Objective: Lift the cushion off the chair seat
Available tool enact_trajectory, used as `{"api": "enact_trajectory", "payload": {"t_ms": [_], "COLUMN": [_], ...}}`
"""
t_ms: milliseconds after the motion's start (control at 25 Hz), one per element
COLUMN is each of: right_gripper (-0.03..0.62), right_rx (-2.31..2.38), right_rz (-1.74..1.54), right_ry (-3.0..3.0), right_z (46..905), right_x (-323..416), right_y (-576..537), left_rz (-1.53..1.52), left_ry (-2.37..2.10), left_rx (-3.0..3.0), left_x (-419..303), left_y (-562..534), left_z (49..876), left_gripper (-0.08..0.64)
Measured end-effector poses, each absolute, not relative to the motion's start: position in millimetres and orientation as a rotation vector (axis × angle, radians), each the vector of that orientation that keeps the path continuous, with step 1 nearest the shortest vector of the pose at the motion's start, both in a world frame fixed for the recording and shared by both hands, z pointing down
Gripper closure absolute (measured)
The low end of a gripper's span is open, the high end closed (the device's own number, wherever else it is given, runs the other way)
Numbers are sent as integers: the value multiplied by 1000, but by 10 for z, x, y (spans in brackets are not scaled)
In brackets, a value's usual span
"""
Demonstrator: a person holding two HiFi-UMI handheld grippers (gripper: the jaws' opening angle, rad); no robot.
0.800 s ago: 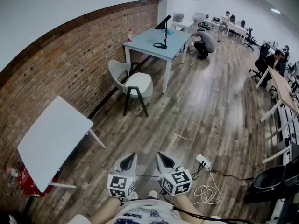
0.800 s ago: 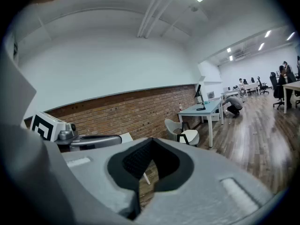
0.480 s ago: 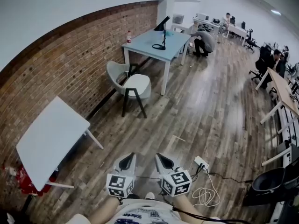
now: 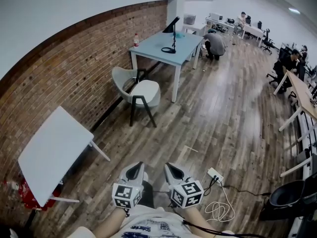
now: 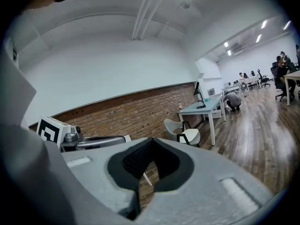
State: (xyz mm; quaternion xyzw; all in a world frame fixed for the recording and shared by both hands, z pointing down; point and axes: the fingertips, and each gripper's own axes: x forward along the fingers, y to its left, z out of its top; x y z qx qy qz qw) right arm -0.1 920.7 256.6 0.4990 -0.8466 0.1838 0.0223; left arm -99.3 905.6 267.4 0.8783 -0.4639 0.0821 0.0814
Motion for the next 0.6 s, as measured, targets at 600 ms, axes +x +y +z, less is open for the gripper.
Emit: {"api": "enact_trajectory", "payload": {"t_ms": [600], "right_gripper": [594], "right_rx": [1553], "right_rz": [610], "right_ry": [-2554], "right_z": [2840], "right_x": [-1], "right_y": [7295], "left_rz": [238], "left_ry": [-1330], "left_rx": [2609], "left_x": [-1003], "left_y": [7111], "left_z": [2956], "left_gripper": [568]}}
